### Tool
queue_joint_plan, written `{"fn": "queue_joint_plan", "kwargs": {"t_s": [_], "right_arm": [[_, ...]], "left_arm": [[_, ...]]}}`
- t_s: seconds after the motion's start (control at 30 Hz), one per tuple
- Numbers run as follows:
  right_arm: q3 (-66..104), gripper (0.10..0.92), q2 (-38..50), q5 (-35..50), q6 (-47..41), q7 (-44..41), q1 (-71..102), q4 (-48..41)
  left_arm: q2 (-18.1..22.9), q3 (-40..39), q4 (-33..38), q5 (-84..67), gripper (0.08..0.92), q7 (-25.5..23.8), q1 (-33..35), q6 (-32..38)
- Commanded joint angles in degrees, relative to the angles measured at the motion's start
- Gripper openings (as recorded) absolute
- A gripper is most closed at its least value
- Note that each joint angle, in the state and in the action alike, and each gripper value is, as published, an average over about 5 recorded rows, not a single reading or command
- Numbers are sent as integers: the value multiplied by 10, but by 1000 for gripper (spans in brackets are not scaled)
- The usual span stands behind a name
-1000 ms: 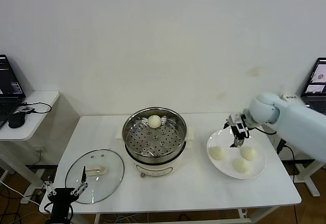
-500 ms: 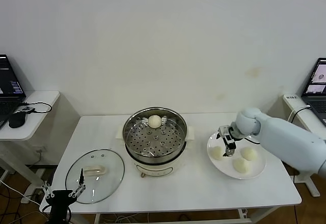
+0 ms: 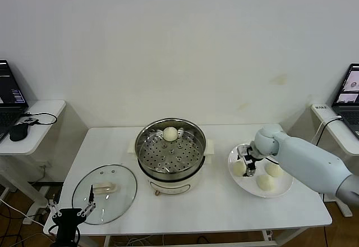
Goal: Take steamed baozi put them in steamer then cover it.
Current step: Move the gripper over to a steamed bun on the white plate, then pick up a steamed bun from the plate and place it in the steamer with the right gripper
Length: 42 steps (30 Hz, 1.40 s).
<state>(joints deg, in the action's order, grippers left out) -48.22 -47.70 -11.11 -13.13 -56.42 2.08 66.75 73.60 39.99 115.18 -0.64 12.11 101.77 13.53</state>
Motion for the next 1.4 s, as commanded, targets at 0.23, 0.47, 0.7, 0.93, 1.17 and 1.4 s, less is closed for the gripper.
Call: {"fn": "queue_joint_plan", "kwargs": {"t_s": [0.23,0.47,0.7,0.93,1.17,1.4], "right_arm": [[0,631,5,7,2,-15,-23,11],[-42,621,51,69,-7,-46,-123,68],[-155,619,80,195,-36,-56,-310,139],[-242,627,-1,323,-81,-27,-465,158],[-258,636,-149,411,-131,32,-453,121],[-235,636,-290,422,-185,72,-367,28]], "left_arm": [[1,0,3,1,823,0,3,1],[1,-1,6,2,823,1,3,1],[-3,-1,15,1,823,0,4,0],[-11,-5,16,-3,823,0,-2,1],[-18,-7,13,-8,823,0,-15,2],[-16,1,15,-11,823,0,-17,3]]}}
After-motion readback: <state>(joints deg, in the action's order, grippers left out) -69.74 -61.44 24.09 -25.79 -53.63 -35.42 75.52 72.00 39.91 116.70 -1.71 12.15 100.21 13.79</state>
